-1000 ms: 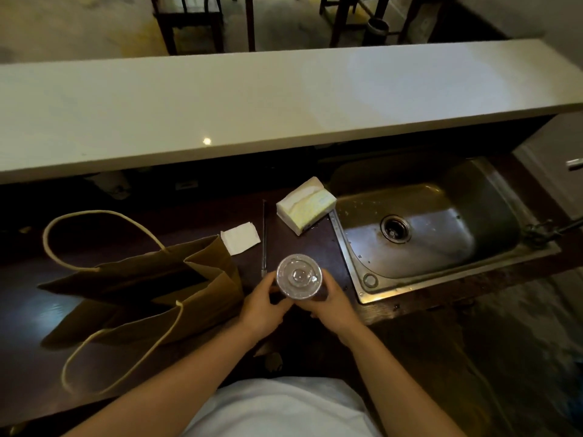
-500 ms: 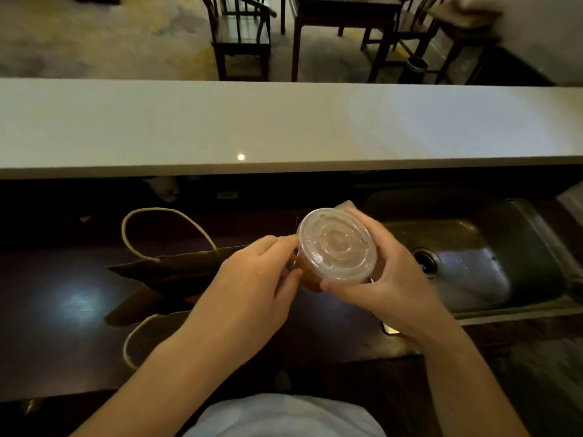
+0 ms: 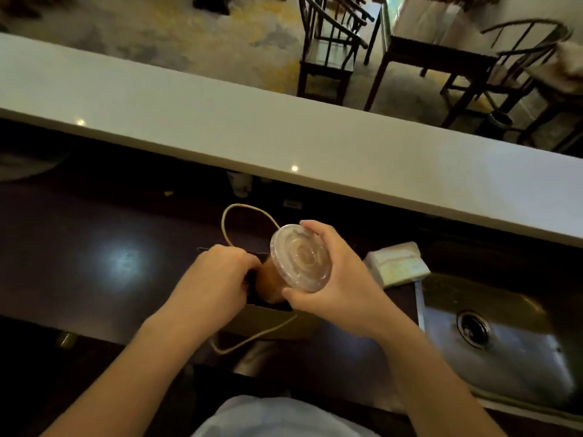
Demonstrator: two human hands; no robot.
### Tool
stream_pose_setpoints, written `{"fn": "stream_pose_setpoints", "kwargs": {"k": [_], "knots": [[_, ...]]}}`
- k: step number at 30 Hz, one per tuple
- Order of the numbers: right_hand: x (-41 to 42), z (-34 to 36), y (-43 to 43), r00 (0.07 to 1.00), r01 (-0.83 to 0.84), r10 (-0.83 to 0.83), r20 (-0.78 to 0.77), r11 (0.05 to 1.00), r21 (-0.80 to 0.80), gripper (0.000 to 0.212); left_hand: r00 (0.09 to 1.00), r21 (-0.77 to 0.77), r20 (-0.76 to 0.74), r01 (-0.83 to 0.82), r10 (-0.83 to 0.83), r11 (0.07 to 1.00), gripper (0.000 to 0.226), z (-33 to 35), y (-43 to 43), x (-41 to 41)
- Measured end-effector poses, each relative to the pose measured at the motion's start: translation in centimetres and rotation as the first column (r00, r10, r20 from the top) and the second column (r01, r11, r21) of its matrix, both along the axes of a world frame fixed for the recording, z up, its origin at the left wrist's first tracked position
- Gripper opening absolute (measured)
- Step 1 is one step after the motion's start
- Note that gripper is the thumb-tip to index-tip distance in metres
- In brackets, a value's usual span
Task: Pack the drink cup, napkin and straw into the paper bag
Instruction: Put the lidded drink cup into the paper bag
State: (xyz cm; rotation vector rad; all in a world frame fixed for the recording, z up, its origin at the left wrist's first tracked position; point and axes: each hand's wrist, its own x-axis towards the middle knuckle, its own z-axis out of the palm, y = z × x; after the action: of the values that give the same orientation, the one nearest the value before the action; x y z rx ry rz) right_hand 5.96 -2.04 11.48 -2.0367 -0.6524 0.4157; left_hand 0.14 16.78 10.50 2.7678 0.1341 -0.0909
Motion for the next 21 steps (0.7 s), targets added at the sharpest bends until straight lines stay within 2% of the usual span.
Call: {"fn": "stream_pose_setpoints", "kwargs": {"k": [3, 7, 10, 13, 18, 21], "knots": [[0.4, -1.0, 0.7, 0.996, -0.072, 0.079, 0.040, 0.988, -0.140, 0.094, 0.997, 0.043, -0.069, 0.043, -0.040, 0.998, 0.041, -1.2, -0.9, 0.2], [1.1, -1.0, 0.7, 0.980, -0.137, 0.174, 0.095, 0.940, -0.311, 0.091, 0.953, 0.187, -0.301, 0.100, -0.040, 0.977, 0.075, -1.9, -0.6, 0.4], [1.5, -1.4, 0.7, 0.968, -0.181, 0.241, 0.071, 0.864, -0.470, 0.092, 0.916, 0.263, -0.401, 0.112, 0.003, 0.958, 0.096, -2.0, 0.4, 0.4], [1.9, -1.7, 1.4, 0.947, -0.220, 0.316, 0.059, 0.771, -0.597, 0.089, 0.911, 0.267, -0.411, 0.116, 0.005, 0.957, 0.108, -2.1, 0.7, 0.5], [2.5, -3.8, 4.4, 0.895, -0.303, 0.443, -0.059, 0.504, -0.809, 0.090, 0.915, 0.265, -0.404, 0.115, 0.002, 0.957, 0.111, -2.3, 0.4, 0.9], [3.1, -6.3, 7.0, 0.869, -0.271, 0.477, -0.132, 0.235, -0.934, 0.103, 0.924, 0.267, -0.381, 0.127, -0.016, 0.955, 0.108, -2.4, 0.3, 1.1]]}}
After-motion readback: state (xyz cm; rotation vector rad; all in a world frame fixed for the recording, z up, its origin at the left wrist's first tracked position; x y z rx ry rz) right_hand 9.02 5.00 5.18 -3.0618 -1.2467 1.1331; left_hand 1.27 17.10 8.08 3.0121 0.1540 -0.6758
